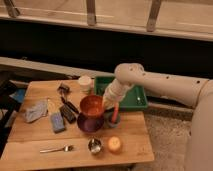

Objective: Stack bowls into tray

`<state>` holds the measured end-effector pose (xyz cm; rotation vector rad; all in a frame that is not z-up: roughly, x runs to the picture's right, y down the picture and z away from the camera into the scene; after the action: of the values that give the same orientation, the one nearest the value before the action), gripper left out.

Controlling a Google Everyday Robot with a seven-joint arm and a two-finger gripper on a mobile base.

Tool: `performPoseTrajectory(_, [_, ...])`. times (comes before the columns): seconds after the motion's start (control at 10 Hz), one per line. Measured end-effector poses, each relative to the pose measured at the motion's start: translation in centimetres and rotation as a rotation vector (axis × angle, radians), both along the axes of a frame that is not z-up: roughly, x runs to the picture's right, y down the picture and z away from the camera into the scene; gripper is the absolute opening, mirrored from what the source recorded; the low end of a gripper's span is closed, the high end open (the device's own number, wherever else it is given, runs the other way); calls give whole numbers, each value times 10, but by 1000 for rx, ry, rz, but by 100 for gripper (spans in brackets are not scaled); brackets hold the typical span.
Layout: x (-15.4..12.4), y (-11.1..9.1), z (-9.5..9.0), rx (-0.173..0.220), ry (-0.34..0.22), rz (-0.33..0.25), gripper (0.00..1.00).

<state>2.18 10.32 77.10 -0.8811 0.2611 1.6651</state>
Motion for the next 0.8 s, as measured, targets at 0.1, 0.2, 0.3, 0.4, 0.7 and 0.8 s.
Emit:
performPoseTrajectory(0.1, [1, 9, 1, -17, 6, 12, 0])
performPoseTrajectory(0.2, [-1, 14, 2, -26, 2, 14, 3])
performPoseTrajectory(0.3, [-5, 15, 2, -30, -3, 12, 9])
performPoseTrajectory(0.4, [-15, 15, 4, -35, -12, 10, 22])
performPoseTrajectory(0.7, [-28, 16, 7, -42, -26, 6, 52])
performPoseTrajectory(0.8, [-30, 18, 9, -46, -30, 7, 62])
